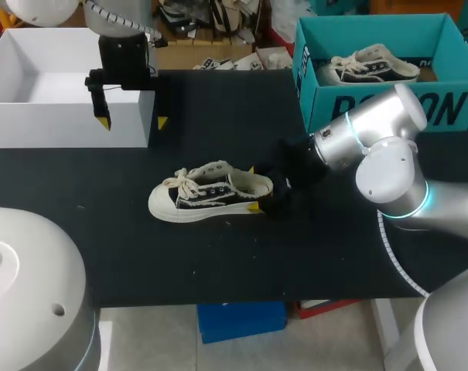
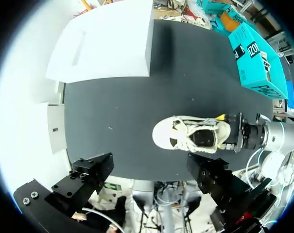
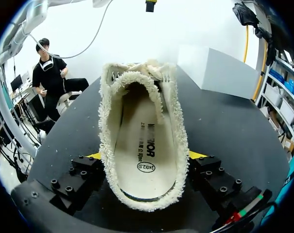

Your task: Take the shoe out of the shoebox, open the shoe tongue, remove and reinsert the insole, then place the shoe into the shoebox

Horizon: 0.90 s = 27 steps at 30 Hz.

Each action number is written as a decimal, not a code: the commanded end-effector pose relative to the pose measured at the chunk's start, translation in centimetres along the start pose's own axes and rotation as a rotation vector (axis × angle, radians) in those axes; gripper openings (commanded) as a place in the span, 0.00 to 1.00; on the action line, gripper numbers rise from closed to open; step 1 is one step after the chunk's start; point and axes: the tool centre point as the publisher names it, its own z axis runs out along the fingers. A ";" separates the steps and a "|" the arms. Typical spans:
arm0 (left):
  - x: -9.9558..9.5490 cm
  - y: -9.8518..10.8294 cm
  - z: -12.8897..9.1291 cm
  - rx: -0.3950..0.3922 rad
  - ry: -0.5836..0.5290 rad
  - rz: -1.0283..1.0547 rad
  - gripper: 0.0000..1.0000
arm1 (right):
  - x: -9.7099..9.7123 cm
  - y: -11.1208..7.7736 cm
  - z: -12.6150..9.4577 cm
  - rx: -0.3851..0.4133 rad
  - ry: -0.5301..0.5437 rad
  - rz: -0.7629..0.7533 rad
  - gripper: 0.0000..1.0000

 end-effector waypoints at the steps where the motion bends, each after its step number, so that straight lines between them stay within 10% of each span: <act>1: -0.1 0.1 0.1 0.003 0.003 -0.001 1.00 | 0.0 -0.5 0.9 0.001 0.000 0.002 0.00; 10: -0.3 -0.3 0.9 -0.040 0.028 -0.002 1.00 | 0.0 -0.5 0.9 0.001 0.000 0.002 0.00; 27: 6.8 1.1 4.5 -0.094 -0.013 0.088 1.00 | 0.0 -0.5 0.9 0.001 0.000 0.002 0.00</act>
